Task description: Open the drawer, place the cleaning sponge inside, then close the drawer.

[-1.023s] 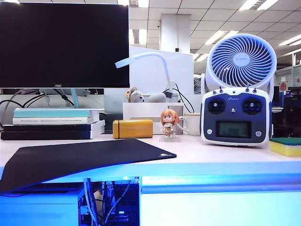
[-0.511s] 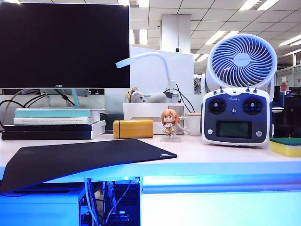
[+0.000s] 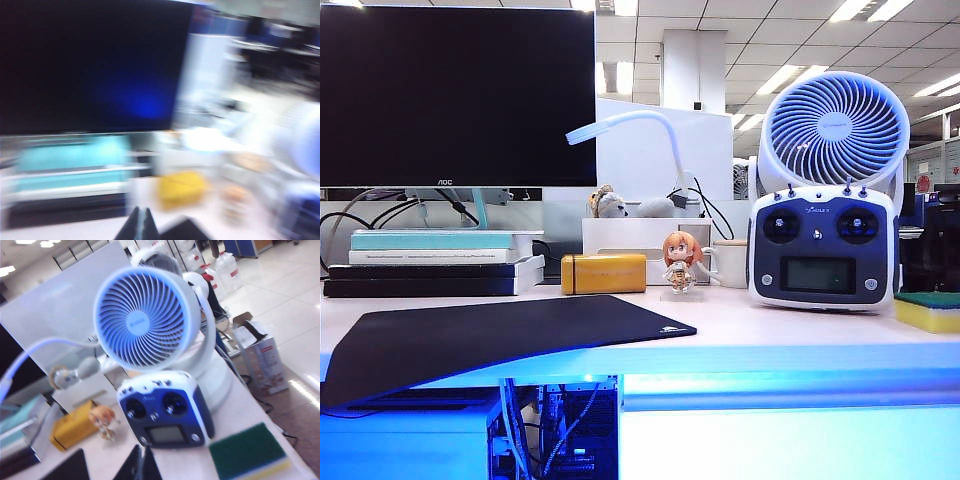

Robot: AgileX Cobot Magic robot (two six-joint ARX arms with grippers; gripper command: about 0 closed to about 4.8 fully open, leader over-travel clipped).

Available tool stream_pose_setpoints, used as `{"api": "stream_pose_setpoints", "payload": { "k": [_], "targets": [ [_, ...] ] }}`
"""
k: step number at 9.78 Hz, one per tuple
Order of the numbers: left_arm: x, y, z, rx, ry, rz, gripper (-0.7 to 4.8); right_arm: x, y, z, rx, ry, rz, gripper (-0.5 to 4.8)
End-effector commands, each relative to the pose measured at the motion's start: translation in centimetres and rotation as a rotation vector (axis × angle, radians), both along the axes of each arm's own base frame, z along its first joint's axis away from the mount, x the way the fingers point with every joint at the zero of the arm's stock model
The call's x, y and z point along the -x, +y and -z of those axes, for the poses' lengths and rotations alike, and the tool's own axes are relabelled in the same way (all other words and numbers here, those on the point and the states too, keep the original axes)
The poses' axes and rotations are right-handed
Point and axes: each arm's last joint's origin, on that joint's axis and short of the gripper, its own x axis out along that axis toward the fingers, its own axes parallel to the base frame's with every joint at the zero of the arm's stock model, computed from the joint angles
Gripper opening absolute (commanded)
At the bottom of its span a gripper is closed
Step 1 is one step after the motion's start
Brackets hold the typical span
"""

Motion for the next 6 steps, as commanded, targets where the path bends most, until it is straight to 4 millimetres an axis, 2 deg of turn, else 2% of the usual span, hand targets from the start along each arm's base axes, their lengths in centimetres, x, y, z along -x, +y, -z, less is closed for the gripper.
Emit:
{"api": "stream_pose_setpoints", "payload": {
  "k": [1,2,3,5,6],
  "targets": [
    [-1.0,-3.5,-0.6,-0.048,0.098,0.214,-0.05,-1.5,0.3,-0.7,-0.056,-0.027,-0.084,-0.05],
    [-0.5,-6.6,0.1,-0.073,0.155,0.376,-0.05,-3.1,0.7,0.1,-0.057,0.059,-0.196,-0.05],
    [0.3,-8.4,1.0,-0.161,0.2,0.448,-0.05,-4.3,1.1,0.9,-0.067,0.122,-0.312,-0.05],
    [1.1,-10.2,2.0,-0.224,0.279,0.53,-0.05,-5.9,1.4,2.2,-0.118,0.231,-0.391,-0.05],
    [1.4,-11.2,2.4,-0.246,0.299,0.575,-0.05,-7.2,1.5,3.2,-0.208,0.272,-0.382,-0.05]
  ]
}}
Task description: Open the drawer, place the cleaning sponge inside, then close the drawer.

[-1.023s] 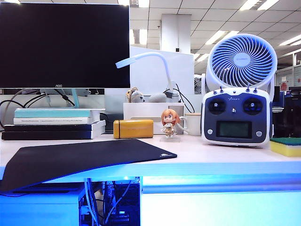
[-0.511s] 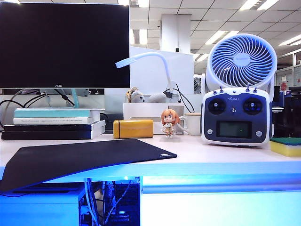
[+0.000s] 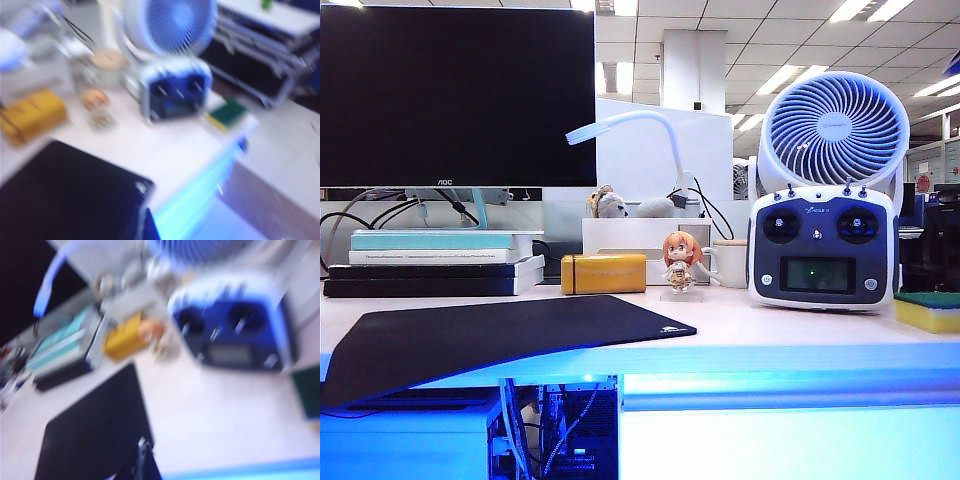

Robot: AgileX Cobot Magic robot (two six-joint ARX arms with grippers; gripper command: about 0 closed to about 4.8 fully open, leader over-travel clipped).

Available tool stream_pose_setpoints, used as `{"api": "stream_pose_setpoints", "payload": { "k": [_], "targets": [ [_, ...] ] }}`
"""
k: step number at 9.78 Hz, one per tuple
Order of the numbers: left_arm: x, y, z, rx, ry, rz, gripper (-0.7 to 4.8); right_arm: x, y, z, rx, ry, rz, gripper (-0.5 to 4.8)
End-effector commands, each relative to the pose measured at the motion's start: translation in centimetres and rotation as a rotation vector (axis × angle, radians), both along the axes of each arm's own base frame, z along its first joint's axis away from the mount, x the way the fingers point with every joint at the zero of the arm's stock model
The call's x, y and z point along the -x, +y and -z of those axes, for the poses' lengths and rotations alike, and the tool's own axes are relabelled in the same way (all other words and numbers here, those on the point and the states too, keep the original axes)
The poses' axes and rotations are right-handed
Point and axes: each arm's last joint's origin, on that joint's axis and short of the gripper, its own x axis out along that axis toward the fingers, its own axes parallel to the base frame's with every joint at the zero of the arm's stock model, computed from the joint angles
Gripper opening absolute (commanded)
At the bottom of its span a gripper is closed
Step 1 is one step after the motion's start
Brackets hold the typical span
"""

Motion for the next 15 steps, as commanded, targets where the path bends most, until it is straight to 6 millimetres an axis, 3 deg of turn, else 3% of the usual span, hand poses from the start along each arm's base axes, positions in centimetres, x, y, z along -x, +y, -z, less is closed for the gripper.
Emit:
{"api": "stream_pose_setpoints", "payload": {
  "k": [1,3,5,8,11,12,15],
  "targets": [
    [0.5,-1.2,0.4,-0.038,0.018,0.046,-0.05,-1.9,0.1,1.9,-0.157,0.066,-0.021,-0.05],
    [0.4,-1.2,0.2,-0.044,-0.016,0.038,-0.05,-1.8,-0.8,6.7,-0.303,0.253,-0.01,-0.05],
    [0.4,-1.2,0.1,-0.042,-0.033,0.041,-0.05,0.4,-3.1,13.2,-0.437,0.299,0.132,-0.05],
    [0.3,-1.3,-0.1,-0.025,-0.053,0.04,-0.05,0.2,-4.1,15.4,-0.408,0.309,0.12,-0.05],
    [0.2,-1.3,-0.1,-0.028,-0.049,0.041,-0.05,-2.6,-4.6,17.7,-0.515,0.265,0.024,-0.04],
    [0.2,-1.4,0.0,-0.03,-0.047,0.04,-0.05,-4.5,-4.9,18.9,-0.577,0.279,-0.063,4.79],
    [-0.2,-1.7,0.3,-0.041,-0.034,0.043,-0.05,-8.0,-5.8,18.0,-0.551,0.219,-0.118,4.79]
  ]
}}
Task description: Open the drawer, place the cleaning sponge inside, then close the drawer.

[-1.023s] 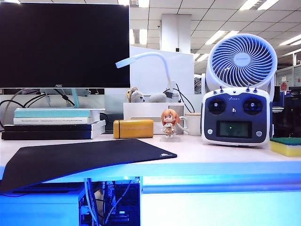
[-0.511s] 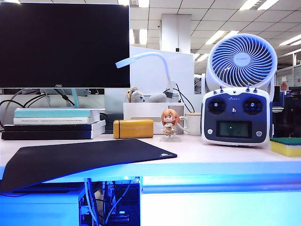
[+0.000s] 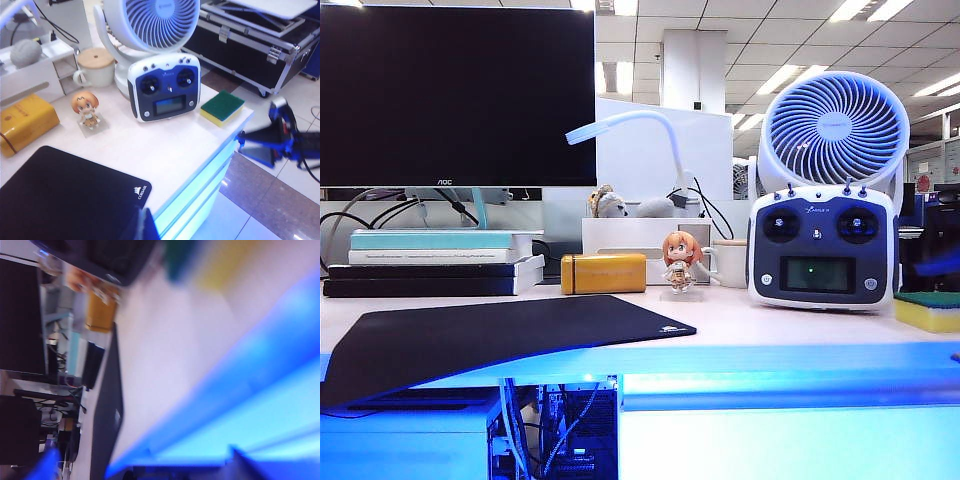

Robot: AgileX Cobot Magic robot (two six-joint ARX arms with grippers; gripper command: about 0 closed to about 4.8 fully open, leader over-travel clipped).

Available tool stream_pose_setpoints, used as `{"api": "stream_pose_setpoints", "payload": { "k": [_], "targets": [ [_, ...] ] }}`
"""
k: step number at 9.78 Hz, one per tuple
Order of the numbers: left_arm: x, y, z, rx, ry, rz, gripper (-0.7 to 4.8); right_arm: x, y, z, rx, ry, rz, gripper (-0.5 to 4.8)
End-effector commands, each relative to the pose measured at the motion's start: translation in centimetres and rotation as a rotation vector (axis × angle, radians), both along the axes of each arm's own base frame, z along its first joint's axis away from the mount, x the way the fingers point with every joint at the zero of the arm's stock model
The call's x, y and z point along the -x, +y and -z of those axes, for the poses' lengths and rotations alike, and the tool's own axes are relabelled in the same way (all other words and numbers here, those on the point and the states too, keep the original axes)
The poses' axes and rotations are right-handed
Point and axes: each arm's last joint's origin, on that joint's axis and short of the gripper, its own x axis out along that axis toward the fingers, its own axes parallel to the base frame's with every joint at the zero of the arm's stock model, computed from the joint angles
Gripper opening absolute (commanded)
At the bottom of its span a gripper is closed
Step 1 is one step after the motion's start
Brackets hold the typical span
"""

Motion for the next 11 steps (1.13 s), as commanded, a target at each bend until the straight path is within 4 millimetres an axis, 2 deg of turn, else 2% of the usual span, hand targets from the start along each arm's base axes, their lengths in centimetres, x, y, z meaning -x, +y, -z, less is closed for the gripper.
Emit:
{"api": "stream_pose_setpoints", "payload": {
  "k": [1,4,6,7,11],
  "targets": [
    [-0.1,-0.1,-0.2,0.009,-0.01,0.004,-0.05,-2.1,-0.5,-0.7,0.006,-0.033,-0.019,4.79],
    [-0.1,-0.1,-0.2,0.009,-0.01,0.004,-0.05,-2.1,-1.0,-0.8,-0.003,-0.04,-0.025,4.79],
    [-0.1,-0.1,-0.2,0.009,-0.01,0.004,-0.05,-1.3,-2.8,-0.9,-0.048,-0.037,-0.059,4.79],
    [-0.1,-0.1,-0.2,0.009,-0.009,0.004,-0.05,-0.9,-3.7,-0.6,-0.048,-0.036,-0.037,4.79],
    [-0.1,-0.1,-0.2,0.008,-0.008,0.004,-0.05,-0.9,-3.5,2.1,-0.059,0.007,-0.077,4.79]
  ]
}}
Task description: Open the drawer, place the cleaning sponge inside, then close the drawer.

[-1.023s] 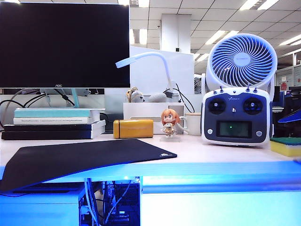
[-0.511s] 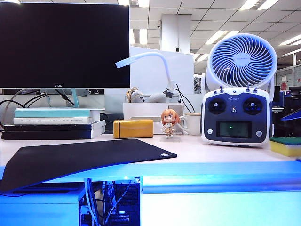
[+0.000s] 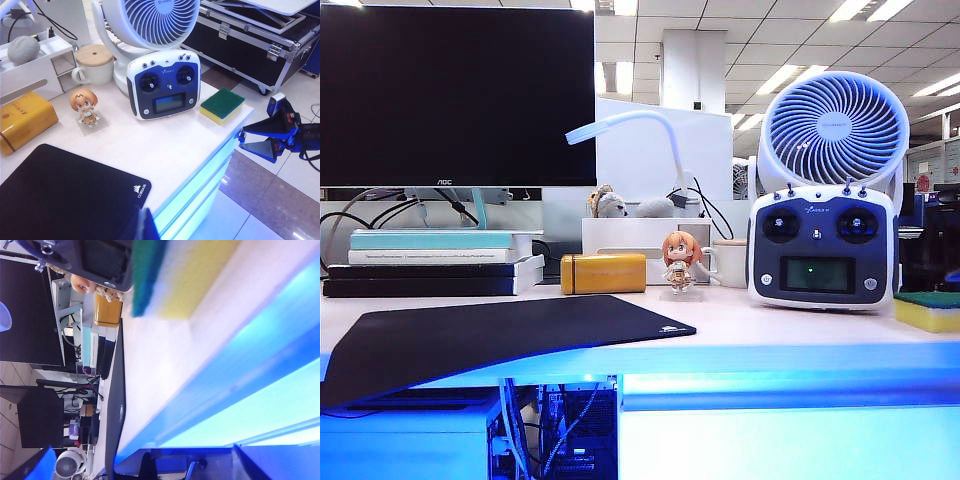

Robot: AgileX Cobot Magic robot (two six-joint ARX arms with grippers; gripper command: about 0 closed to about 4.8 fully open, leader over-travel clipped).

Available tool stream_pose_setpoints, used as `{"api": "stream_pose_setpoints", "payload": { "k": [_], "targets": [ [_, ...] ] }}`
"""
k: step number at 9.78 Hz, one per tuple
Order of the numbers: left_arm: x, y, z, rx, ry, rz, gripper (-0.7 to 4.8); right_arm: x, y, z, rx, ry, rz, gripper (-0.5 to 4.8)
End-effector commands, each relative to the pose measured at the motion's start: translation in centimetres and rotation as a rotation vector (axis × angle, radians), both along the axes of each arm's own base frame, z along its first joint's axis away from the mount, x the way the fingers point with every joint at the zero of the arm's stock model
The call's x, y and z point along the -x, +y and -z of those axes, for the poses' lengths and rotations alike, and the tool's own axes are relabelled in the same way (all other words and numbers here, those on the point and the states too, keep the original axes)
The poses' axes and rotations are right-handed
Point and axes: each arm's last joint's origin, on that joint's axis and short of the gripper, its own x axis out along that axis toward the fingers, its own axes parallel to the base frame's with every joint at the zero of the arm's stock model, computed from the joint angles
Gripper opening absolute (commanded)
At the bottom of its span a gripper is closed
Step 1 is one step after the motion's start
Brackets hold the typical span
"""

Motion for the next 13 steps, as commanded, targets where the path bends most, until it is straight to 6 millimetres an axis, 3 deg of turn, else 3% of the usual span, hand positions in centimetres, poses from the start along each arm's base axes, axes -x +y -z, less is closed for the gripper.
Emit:
{"api": "stream_pose_setpoints", "payload": {
  "k": [1,9,13],
  "targets": [
    [0.0,0.0,-0.3,0.013,-0.014,0.003,-0.05,-0.5,-0.2,0.7,0.029,-0.03,-0.014,4.79],
    [0.1,0.0,-0.1,0.003,-0.001,0.007,-0.05,-3.8,-1.6,0.6,0.048,-0.093,-0.025,4.79],
    [0.1,0.1,-0.1,0.0,0.003,0.007,-0.05,-2.8,-1.1,0.5,0.033,-0.091,-0.063,4.79]
  ]
}}
